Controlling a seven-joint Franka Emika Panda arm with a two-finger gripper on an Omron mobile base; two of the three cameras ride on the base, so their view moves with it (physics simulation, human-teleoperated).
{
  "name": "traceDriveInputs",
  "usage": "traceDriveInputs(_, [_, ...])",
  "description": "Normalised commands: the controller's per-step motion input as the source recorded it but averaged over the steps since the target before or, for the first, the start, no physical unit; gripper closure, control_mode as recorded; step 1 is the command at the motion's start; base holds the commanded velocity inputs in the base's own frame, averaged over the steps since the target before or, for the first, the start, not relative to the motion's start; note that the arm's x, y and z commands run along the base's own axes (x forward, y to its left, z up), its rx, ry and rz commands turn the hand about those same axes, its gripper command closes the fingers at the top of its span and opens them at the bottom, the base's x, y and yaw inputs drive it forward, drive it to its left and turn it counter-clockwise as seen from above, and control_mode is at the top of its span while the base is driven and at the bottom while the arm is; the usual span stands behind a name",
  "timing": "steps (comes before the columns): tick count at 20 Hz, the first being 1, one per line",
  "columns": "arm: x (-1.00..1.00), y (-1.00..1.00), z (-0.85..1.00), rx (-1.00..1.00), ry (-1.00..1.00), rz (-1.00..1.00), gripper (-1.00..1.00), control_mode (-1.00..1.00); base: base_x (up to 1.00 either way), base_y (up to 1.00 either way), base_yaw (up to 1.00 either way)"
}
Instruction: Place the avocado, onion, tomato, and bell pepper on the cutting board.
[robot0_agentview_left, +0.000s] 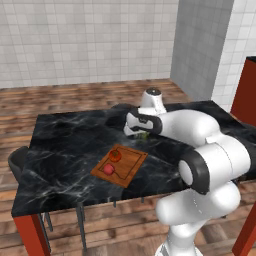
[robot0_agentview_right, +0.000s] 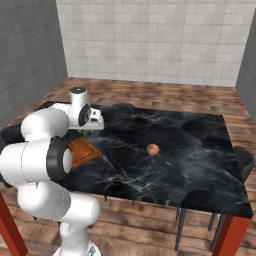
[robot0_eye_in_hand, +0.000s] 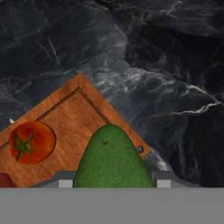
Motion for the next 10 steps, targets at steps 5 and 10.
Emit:
traceDriveInputs(5, [0.07,0.20,-0.28,0.00,0.09,0.01,1.00,-1.00,0.00,0.00,0.00])
traceDriveInputs(10, [0.10,0.20,-0.25,0.00,0.05,0.02,1.00,-1.00,0.00,0.00,0.00])
